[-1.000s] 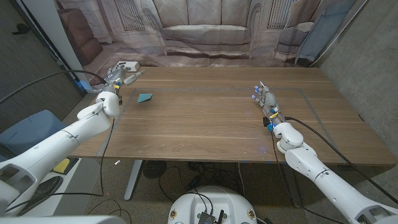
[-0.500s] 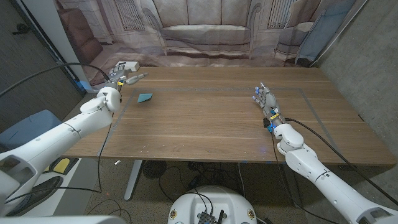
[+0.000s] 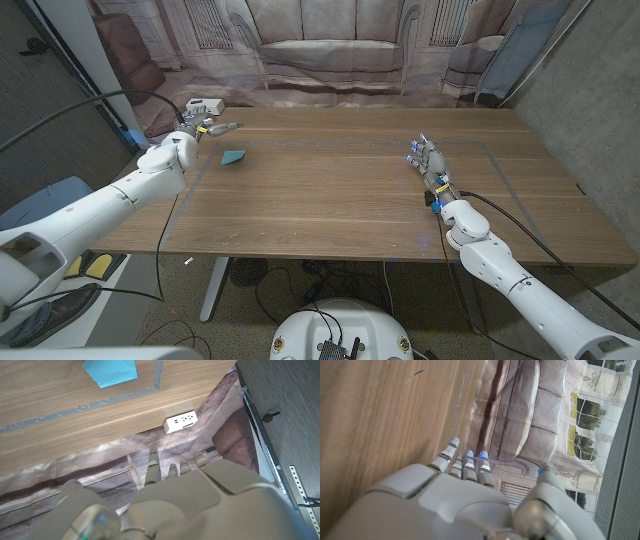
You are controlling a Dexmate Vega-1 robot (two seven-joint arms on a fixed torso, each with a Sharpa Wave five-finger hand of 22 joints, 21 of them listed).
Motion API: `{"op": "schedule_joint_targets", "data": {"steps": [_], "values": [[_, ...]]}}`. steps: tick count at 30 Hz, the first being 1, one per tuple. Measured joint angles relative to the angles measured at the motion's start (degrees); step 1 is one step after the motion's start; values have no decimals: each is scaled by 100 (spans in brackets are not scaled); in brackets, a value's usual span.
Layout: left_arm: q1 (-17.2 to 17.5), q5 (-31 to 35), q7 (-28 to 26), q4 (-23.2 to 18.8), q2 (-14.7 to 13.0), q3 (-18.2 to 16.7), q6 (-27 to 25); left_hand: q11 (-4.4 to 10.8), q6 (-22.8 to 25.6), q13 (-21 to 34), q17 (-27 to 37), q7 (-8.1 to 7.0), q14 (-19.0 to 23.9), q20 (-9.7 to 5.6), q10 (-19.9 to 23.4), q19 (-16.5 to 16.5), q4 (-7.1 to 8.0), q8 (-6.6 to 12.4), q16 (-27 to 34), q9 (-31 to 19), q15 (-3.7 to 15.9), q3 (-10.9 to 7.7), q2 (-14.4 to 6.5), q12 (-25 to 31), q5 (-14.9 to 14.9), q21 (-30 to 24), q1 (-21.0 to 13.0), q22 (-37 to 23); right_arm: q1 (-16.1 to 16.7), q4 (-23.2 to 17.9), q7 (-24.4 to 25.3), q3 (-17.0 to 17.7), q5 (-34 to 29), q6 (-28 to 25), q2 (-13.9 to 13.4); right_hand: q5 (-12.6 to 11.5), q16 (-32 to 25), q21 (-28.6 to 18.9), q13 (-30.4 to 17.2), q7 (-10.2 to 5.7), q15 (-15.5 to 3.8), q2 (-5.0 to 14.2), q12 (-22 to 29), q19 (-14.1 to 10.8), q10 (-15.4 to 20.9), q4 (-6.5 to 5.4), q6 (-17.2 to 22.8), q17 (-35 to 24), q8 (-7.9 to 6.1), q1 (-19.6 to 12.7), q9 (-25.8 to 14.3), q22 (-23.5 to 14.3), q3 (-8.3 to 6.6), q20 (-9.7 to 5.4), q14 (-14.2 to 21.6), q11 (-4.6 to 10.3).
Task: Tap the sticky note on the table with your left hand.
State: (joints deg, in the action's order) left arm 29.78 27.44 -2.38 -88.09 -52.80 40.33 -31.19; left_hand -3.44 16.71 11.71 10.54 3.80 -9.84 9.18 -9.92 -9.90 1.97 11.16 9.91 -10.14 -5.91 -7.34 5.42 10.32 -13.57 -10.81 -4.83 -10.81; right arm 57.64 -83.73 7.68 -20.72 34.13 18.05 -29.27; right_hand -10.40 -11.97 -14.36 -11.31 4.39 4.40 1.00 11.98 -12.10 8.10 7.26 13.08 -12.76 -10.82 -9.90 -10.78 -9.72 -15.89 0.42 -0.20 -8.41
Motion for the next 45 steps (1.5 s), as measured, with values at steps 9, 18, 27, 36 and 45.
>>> {"op": "schedule_joint_targets", "data": {"steps": [9, 18, 27, 36, 45], "values": [[-325, 427, 465, 202, 107, 320, -46, 105, 122, -27, 0, 60, -4, -164, -2, 1, 63, 15, 0, 2, 100, 63, -30, 0, -63, 0, 30, 0, 76, -59, 55, 30, 4, 45, -3, 0, 0, 39, 0, 0, 0, 0, 0, -9, 0, -16, 0, -1, 0, 0, 0, 0, 16, 10, 0, 0], [-555, 731, 772, 405, 243, 543, 12, 193, 247, -27, 28, 123, 5, -246, 9, 20, 102, 15, 0, 2, 148, 148, -53, 0, -86, 0, 128, 1, 176, -139, 130, 70, -8, 102, -3, 0, 0, 39, 0, 0, -1, 0, 0, -31, -1, -15, 0, -1, -23, 0, 0, 0, 16, 31, -1, 1], [-639, 763, 801, 520, 352, 731, 26, 193, 210, -26, 28, 86, 11, -277, 9, -10, 158, 15, 0, 1, 154, 205, -37, 0, -107, 0, 189, 1, 188, -148, 176, 75, -17, 122, -3, 0, 0, 62, 0, -21, -1, 0, 0, -40, -1, 8, 22, -1, -22, 0, 0, 0, 39, 41, -1, 1], [-640, 1407, 890, 637, 446, 875, -21, 193, 168, -26, 27, -16, -1, -288, 9, 1, 183, -37, 0, 1, 205, 230, -77, 0, -129, 0, 228, -28, 325, -276, 214, 126, -17, 120, -43, 0, 0, 62, 0, -21, -1, 17, 0, -40, 21, 8, 22, -2, -22, 17, 0, 0, 39, 40, -1, 22], [-606, 1577, 837, 812, 554, 977, 26, 192, 77, -25, 27, -190, 0, -305, 9, 19, 222, -58, 0, 1, 205, 268, -99, 0, -129, 0, 249, -28, 380, -360, 253, 142, -17, 68, -73, 0, 0, 62, 0, -21, -2, 31, 0, -40, 20, 8, 22, -2, -22, 31, 0, 0, 39, 40, -1, 22]]}}
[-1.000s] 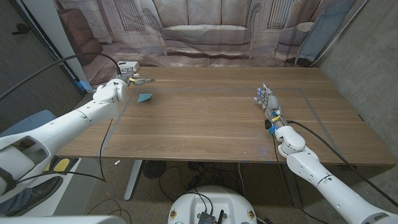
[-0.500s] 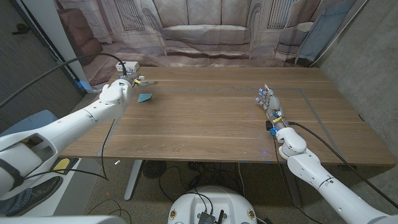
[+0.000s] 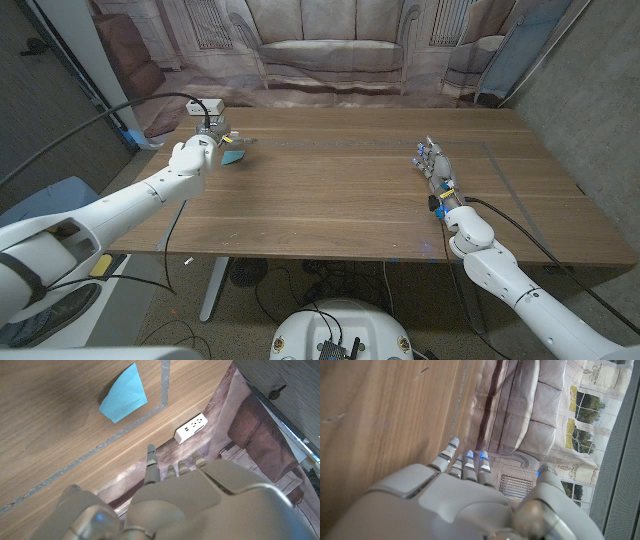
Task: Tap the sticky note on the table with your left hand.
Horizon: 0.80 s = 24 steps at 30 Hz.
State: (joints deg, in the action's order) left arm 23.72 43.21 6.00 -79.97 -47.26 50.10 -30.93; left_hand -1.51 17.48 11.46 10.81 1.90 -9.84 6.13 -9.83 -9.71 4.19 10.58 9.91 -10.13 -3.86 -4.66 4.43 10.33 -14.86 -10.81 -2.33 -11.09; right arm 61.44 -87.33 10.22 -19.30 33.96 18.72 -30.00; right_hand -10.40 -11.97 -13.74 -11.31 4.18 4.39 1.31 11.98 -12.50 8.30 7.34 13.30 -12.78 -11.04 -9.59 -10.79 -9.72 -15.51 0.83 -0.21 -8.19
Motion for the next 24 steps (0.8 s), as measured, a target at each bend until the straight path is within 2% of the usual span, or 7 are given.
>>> {"op": "schedule_joint_targets", "data": {"steps": [7, 10, 24], "values": [[-5, 30, -11, 200, 101, 74, 96, 0, -53, 0, 0, -53, 0, 0, 0, 0, 24, -21, 28, 0, 0, 24, -22, 0, -45, 0, 22, 0, 24, -49, 30, 4, -9, -36, -15, 0, 0, 0, 0, 0, 0, 0, 0, -20, 0, 0, 0, 0, 0, 0, 0, 0, 0, 20, 0, 0], [-30, 38, -11, 278, 141, 109, 141, 31, -125, 0, 0, -120, 0, 0, -31, 0, 49, -43, 28, 0, 0, 49, -22, 0, -45, 0, 22, 1, 29, -61, 42, 6, -13, -47, -19, 0, 0, 43, 0, 0, 0, 0, 0, -20, 0, -23, 0, 0, 0, 0, 0, 0, 23, 20, 0, 0], [-212, 42, 38, 692, 353, 299, 325, 30, -349, 1, -1, -160, 0, 1, -31, 0, 103, -88, 28, -1, -1, 103, -53, 0, -89, 0, 52, 1, 35, -87, 80, 9, -26, -79, -20, 0, 0, 43, -29, 0, 0, 0, 0, -20, -1, -25, 0, -1, 0, 0, 0, 0, 24, 20, 0, 0]]}}
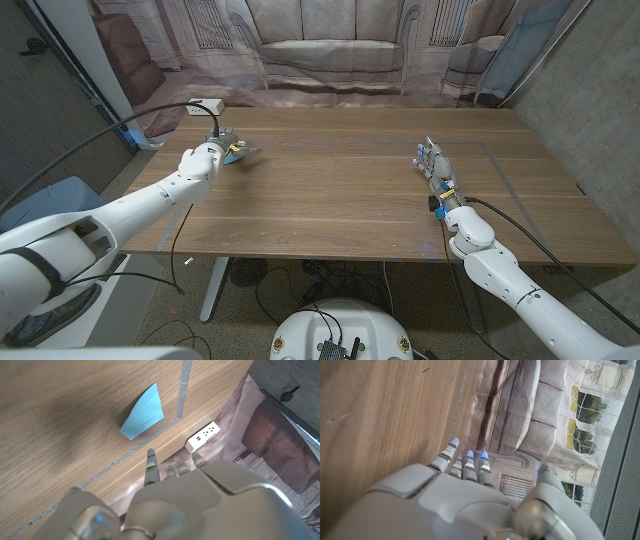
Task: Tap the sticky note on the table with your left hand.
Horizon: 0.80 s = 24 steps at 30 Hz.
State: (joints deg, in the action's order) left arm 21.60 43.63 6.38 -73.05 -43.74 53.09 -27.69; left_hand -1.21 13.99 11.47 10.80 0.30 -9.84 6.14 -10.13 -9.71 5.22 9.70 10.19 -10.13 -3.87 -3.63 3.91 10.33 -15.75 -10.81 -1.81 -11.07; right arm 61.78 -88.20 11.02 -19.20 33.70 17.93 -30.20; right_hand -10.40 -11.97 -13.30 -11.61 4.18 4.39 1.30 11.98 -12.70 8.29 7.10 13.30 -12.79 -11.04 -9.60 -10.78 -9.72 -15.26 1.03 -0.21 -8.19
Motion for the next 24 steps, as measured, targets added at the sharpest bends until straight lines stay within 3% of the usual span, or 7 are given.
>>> {"op": "schedule_joint_targets", "data": {"steps": [8, 24], "values": [[-107, -6, 67, 177, 93, 125, 106, 3, 122, 0, 0, -87, 0, 0, 3, 0, 33, 88, 22, 0, 0, 33, -30, 71, 0, -28, 30, 0, -6, 1, 10, 2, -1, -11, 6, 0, 0, 0, 0, 0, 12, 0, 0, 0, 0, 0, 0, 0, 0, 0, 0, 0, 0, 0, 12, 0], [-127, -1, 159, 213, 126, 222, 18, 30, 219, 1, 0, -92, 0, 0, 31, 0, 71, 95, 66, 0, 0, 71, -31, 115, -43, -28, 31, 1, -72, 85, -32, -13, 14, -33, 26, 0, 0, 46, 1, 0, 11, 0, 0, -22, 0, 0, 0, 29, 0, 0, 0, 0, 0, 22, 11, 0]]}}
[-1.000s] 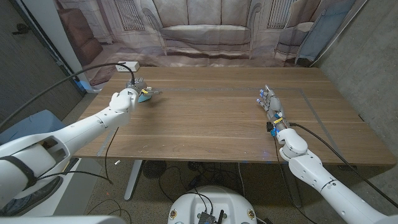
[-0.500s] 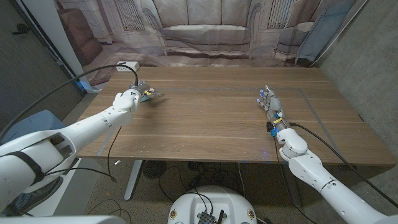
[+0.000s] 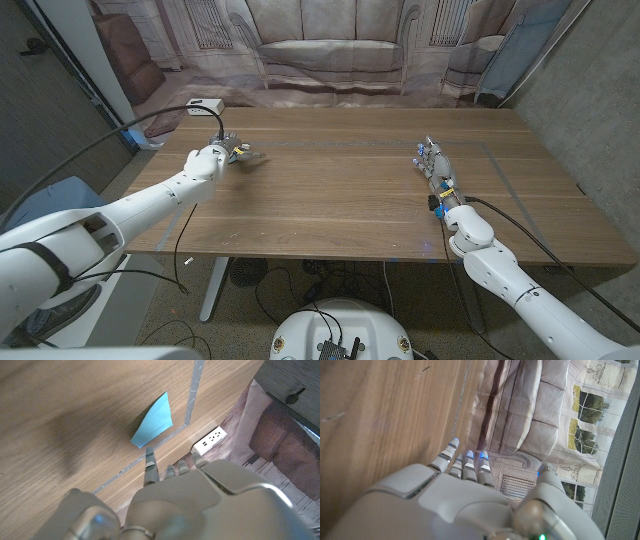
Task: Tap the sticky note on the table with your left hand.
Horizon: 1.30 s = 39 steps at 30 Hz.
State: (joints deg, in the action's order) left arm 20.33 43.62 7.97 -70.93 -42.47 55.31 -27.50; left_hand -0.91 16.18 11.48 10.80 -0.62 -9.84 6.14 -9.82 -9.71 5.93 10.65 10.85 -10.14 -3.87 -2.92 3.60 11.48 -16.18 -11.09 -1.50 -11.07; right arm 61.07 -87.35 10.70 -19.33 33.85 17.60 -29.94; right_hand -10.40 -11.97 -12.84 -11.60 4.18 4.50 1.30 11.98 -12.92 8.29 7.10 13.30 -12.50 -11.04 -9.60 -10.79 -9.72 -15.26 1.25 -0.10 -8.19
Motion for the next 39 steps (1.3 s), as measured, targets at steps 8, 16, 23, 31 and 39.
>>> {"op": "schedule_joint_targets", "data": {"steps": [8, 16, 23, 31, 39], "values": [[5, -66, 13, 29, 11, 6, 8, 0, -1, 0, 0, -1, 0, 0, 0, 0, 0, 0, 0, 0, 0, 0, -37, 0, 0, -45, 37, 0, -22, 34, -24, -15, 19, -12, 10, 0, 0, 0, 0, 0, 0, 0, 0, 2, 0, 23, 0, 0, 0, 0, 0, 0, 23, -2, 0, 0], [16, -117, -28, 63, 49, 29, 64, -1, -43, 0, 0, -42, 0, 0, 0, 0, 0, 0, 0, 0, 0, 0, -68, 0, 0, -45, 6, 0, -49, 83, -50, -28, 30, -12, 31, 0, 0, 0, 0, 0, 21, 0, 0, 2, 0, 23, 0, -1, 0, 0, 0, 0, 23, -2, 21, 0], [-25, -126, -31, 139, 92, 77, 109, -1, -65, 0, -1, -62, 0, 0, 0, 0, 24, 0, 0, -1, 0, 23, -105, 0, 0, -45, -32, 0, -55, 112, -59, -33, 51, -9, 44, 0, 0, 0, 1, 0, 21, 0, 0, 2, 0, 23, 0, -1, 0, 0, 0, 0, 23, -2, 21, 0], [-48, -150, 8, 206, 135, 127, 121, -1, -77, 1, -1, -50, 0, 0, 0, 0, 47, -11, 0, 9, 0, 47, -105, 40, -41, -45, -32, 1, -29, 126, -55, -30, 81, -4, 51, 0, 0, 0, 1, 0, 21, 0, 0, 2, 0, 23, 0, -1, 0, 0, 0, 0, 23, -2, 21, 0], [30, -217, 49, 142, 88, 123, 43, -1, -85, 0, -1, -65, 0, 0, 0, 0, 47, 6, 0, 19, 0, 47, -105, 61, -41, -45, -32, 1, -9, 125, -50, -18, 106, -4, 42, 0, 0, 44, 1, 0, 43, 0, 0, 2, 0, 23, 0, -2, 0, 0, 0, 0, 23, -2, -2, 0]]}}
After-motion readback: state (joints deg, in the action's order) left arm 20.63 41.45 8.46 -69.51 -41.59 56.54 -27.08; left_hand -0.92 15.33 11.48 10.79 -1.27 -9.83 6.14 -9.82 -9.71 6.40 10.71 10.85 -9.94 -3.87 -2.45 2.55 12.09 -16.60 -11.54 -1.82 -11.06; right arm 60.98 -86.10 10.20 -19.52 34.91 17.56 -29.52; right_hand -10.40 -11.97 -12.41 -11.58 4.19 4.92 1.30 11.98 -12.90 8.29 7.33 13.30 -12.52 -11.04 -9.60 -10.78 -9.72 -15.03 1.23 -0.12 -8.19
